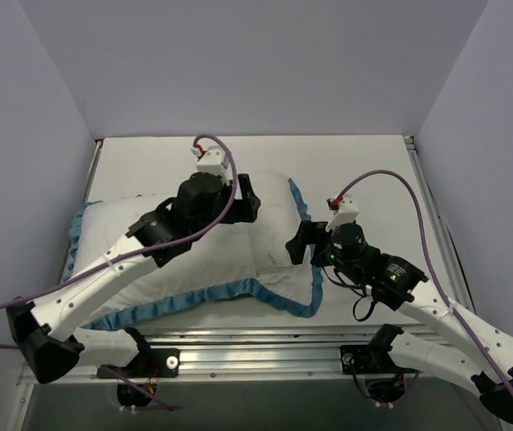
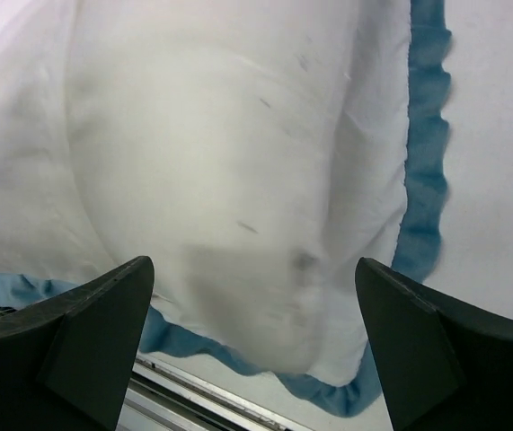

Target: Remove the pillowcase from the pillow

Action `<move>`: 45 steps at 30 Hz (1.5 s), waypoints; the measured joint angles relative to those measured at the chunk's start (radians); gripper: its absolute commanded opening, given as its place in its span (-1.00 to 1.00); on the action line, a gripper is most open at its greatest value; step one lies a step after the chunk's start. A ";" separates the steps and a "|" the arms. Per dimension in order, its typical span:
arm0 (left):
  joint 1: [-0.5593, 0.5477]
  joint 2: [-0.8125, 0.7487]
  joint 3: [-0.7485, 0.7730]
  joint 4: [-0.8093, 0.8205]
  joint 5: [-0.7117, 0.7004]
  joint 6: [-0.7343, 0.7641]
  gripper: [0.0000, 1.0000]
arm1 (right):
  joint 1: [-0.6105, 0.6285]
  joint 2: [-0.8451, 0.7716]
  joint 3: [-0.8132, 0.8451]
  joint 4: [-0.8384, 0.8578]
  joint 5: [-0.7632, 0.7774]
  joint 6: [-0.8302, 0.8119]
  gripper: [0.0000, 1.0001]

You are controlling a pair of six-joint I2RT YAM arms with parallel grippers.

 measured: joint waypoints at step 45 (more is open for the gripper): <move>0.257 -0.240 -0.403 0.226 0.110 -0.114 0.90 | 0.225 0.303 0.005 0.170 -0.026 0.076 -1.00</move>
